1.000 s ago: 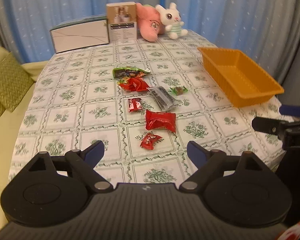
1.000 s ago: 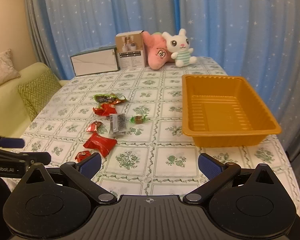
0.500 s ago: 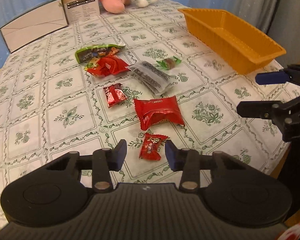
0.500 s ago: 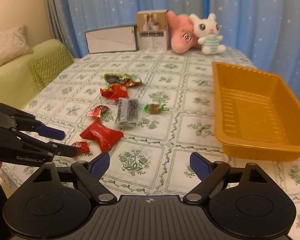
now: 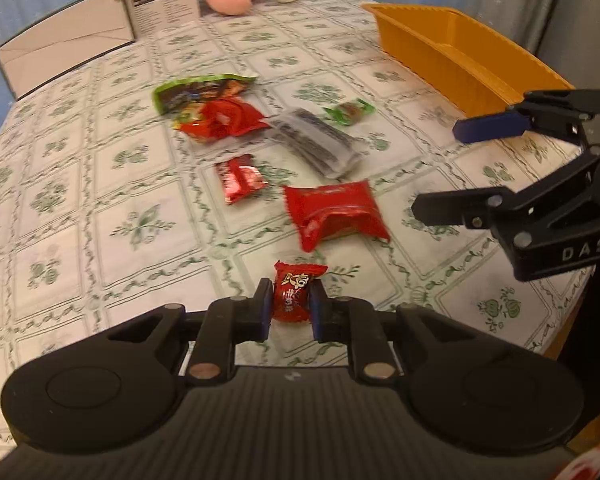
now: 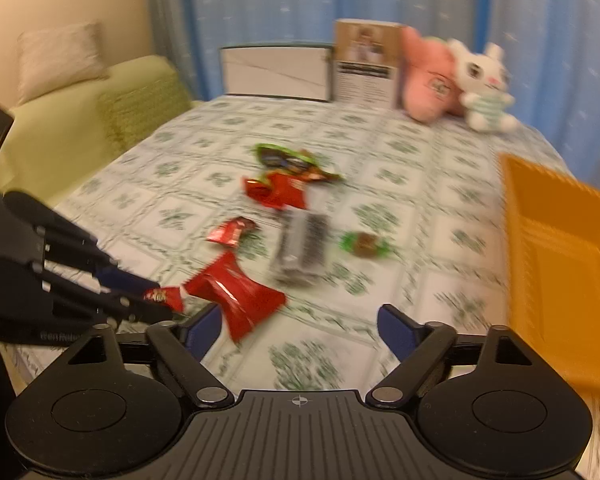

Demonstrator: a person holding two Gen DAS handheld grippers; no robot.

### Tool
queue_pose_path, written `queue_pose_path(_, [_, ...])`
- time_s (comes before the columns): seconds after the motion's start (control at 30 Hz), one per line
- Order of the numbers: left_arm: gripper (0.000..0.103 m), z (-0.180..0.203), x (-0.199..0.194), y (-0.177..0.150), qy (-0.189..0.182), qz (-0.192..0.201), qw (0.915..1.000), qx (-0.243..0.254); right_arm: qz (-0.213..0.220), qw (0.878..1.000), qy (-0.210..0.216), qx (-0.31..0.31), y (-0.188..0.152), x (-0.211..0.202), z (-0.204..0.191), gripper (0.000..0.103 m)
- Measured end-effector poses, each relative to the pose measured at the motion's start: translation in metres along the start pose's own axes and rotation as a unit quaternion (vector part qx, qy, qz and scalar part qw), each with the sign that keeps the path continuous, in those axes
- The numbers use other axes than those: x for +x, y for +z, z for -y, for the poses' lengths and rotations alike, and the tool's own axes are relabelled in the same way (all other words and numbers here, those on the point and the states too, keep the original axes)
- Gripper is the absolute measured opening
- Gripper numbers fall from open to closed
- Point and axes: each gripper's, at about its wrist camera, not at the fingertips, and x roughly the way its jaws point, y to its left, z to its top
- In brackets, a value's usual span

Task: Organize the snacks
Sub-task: 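Grasp the small red candy with the left tool while the right tool grasps the red snack bar, then carry both snacks over the orange tray and open both tools to drop them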

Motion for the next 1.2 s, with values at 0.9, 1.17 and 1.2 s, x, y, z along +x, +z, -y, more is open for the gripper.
queue_pose_path(0.9, [0.017,-0.019,-0.022,0.004,0.014,0.030,0.9970,-0.070,-0.046,0.992,0.028,-0.110,0.011,0.049,-0.037,0.027])
queue_pose_path(1.17, [0.017,0.018,-0.033,0.029,-0.005,0.052,0.9971,-0.055,0.008,0.999,-0.024,0.025,0.002,-0.018,-0.003,0.026])
queue_pose_path(1.2, [0.017,0.025,-0.034,0.034,-0.009,0.056,0.9970,-0.053,0.015,0.998,-0.033,0.042,0.001,-0.028,0.003,0.026])
